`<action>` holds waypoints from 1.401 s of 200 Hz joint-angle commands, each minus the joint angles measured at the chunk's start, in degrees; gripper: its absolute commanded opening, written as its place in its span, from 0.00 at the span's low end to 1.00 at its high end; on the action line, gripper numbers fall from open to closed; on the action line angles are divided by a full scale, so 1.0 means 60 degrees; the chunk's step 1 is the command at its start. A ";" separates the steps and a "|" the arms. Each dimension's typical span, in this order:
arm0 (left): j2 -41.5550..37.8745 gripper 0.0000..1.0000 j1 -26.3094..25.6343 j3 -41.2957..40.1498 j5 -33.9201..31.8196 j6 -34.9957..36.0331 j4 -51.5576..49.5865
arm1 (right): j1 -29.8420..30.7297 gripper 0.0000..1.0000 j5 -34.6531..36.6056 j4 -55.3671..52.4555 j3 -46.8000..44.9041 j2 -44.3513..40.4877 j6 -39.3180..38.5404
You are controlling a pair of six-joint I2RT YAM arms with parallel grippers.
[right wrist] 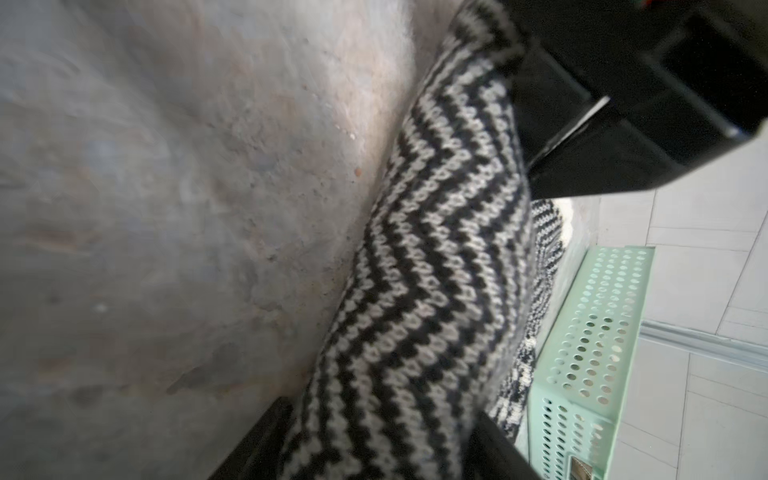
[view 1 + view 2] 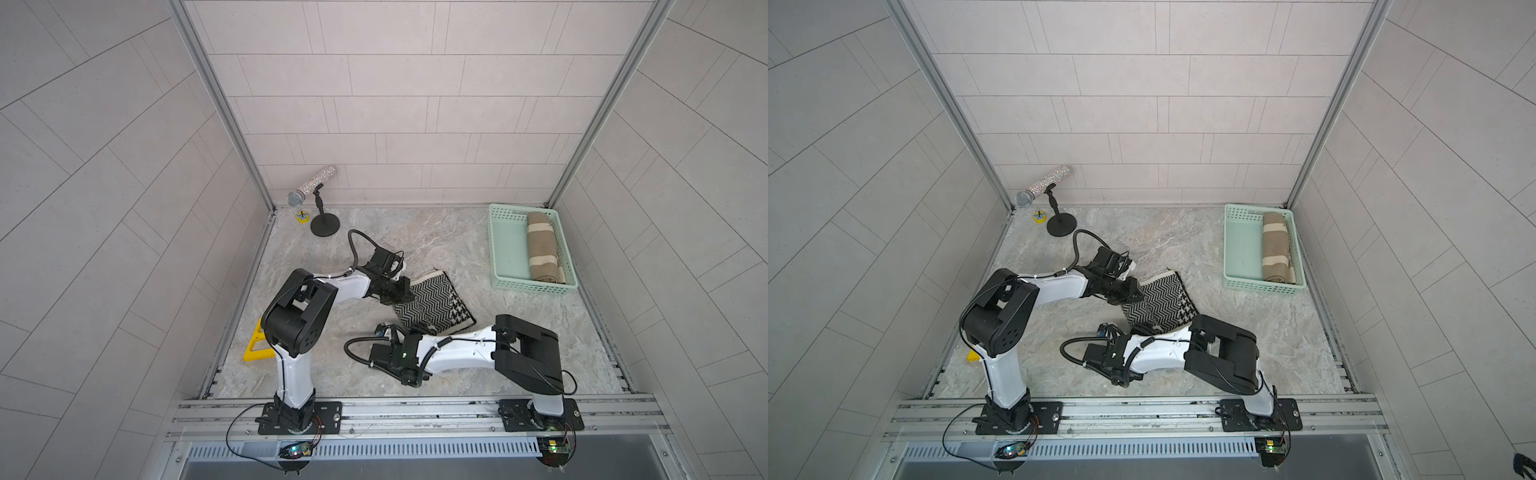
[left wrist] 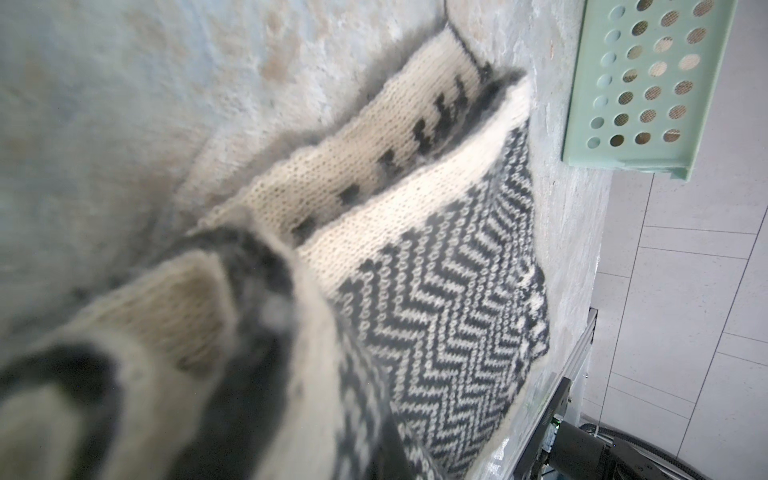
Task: Roll up the scarf and place it into the basket
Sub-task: Roll the scarf at the center of the board.
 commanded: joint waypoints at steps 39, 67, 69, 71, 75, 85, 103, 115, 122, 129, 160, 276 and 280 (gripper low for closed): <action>-0.1090 0.28 0.0110 -0.0201 -0.0449 -0.0588 -0.0491 | -0.0727 0.19 -0.1769 0.0623 -0.1034 -0.0552 0.0930; -0.2169 0.45 0.0443 -0.0286 -0.1198 -0.0662 -0.1192 | -0.1211 0.05 -0.3295 0.1091 -0.1440 -0.1322 0.1144; -0.2255 0.45 0.0467 -0.0305 -0.1261 -0.0662 -0.1248 | -0.1251 0.05 -0.3412 0.1140 -0.1469 -0.1408 0.1156; -0.2349 0.45 0.0491 -0.0317 -0.1321 -0.0662 -0.1299 | -0.1287 0.04 -0.3496 0.1174 -0.1499 -0.1470 0.1170; -0.2542 0.45 0.0578 -0.0370 -0.1451 -0.0659 -0.1389 | -0.1355 0.04 -0.3778 0.1249 -0.1562 -0.1610 0.1186; -0.3028 0.46 0.0777 -0.0480 -0.1732 -0.0677 -0.1569 | -0.1562 0.02 -0.4424 0.1364 -0.1677 -0.1945 0.1253; -0.3894 0.46 0.1059 -0.0684 -0.2172 -0.0550 -0.1914 | -0.2032 0.00 -0.5764 0.1530 -0.1865 -0.2539 0.1443; -0.4355 0.46 0.1083 -0.0696 -0.2457 -0.0321 -0.2286 | -0.2445 0.00 -0.6800 0.1811 -0.2119 -0.2895 0.1664; -0.4564 0.46 0.1078 -0.0729 -0.2573 -0.0215 -0.2412 | -0.2754 0.00 -0.7449 0.1972 -0.2292 -0.3072 0.1850; -0.4748 0.45 0.1066 -0.0803 -0.2563 -0.0164 -0.2434 | -0.3089 0.00 -0.8216 0.2216 -0.2508 -0.3263 0.2027; -0.4859 0.46 0.1050 -0.1035 -0.2163 -0.0102 -0.2491 | -0.4627 0.00 -1.1116 0.3651 -0.3590 -0.4004 0.2872; -0.1570 0.71 -0.0216 -0.0930 -0.0753 -0.1791 0.1017 | -0.6217 0.00 -1.3323 0.5173 -0.4912 -0.4283 0.3329; -0.1462 0.70 -0.0219 -0.0919 -0.0736 -0.1830 0.1120 | -0.6225 0.00 -1.3330 0.5166 -0.4912 -0.4272 0.3319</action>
